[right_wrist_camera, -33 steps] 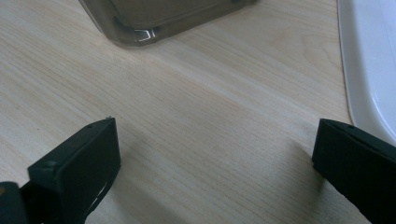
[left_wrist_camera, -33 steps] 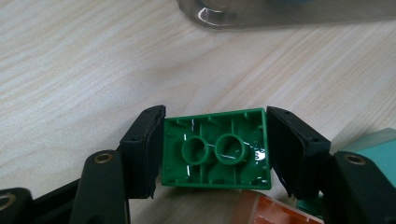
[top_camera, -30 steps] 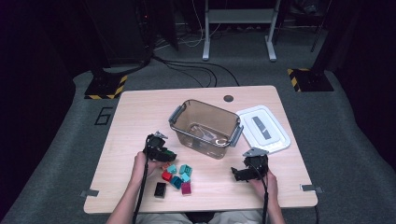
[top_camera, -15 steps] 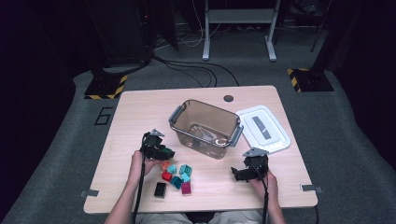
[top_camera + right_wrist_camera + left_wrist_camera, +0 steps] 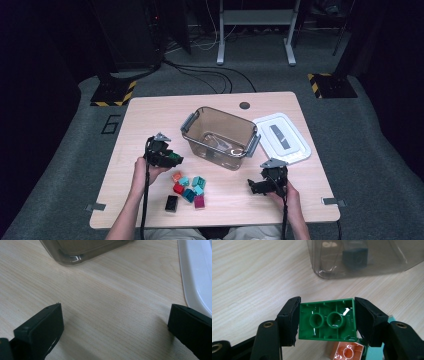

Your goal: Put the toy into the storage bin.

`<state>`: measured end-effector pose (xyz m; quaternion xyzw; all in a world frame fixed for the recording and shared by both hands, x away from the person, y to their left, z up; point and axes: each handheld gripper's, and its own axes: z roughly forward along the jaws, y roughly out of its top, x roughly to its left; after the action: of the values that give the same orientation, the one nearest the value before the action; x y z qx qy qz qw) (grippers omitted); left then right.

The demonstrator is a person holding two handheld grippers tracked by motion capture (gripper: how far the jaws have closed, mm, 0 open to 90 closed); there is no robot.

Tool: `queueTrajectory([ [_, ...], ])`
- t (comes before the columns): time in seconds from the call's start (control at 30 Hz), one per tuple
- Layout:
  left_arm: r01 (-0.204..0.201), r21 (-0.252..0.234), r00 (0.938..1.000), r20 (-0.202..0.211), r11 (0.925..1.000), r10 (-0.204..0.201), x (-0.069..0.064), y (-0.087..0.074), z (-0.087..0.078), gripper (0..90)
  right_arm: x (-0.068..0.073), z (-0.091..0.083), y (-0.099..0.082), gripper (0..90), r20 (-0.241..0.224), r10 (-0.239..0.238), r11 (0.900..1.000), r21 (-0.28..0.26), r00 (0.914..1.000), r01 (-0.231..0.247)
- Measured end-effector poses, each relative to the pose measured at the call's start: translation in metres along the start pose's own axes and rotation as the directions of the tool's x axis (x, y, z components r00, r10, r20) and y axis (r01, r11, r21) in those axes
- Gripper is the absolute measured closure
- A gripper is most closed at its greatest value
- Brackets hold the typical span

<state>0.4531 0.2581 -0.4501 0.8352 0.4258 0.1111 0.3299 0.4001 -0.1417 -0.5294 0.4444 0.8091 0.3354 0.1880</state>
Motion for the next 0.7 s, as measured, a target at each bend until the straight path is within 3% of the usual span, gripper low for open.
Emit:
queueTrajectory([
  [0.23,-0.022,-0.001,0.9997,0.011,0.9998,0.022,0.003,0.008,-0.01,40.4,0.0,0.0,0.0,0.0,0.005,-0.003,1.0,-0.005,1.0,0.003],
  [0.7,-0.039,-0.034,0.9991,-0.018,0.9986,0.039,0.005,0.031,-0.04,40.4,0.0,0.0,0.0,0.0,0.005,-0.002,1.0,-0.006,1.0,0.002],
])
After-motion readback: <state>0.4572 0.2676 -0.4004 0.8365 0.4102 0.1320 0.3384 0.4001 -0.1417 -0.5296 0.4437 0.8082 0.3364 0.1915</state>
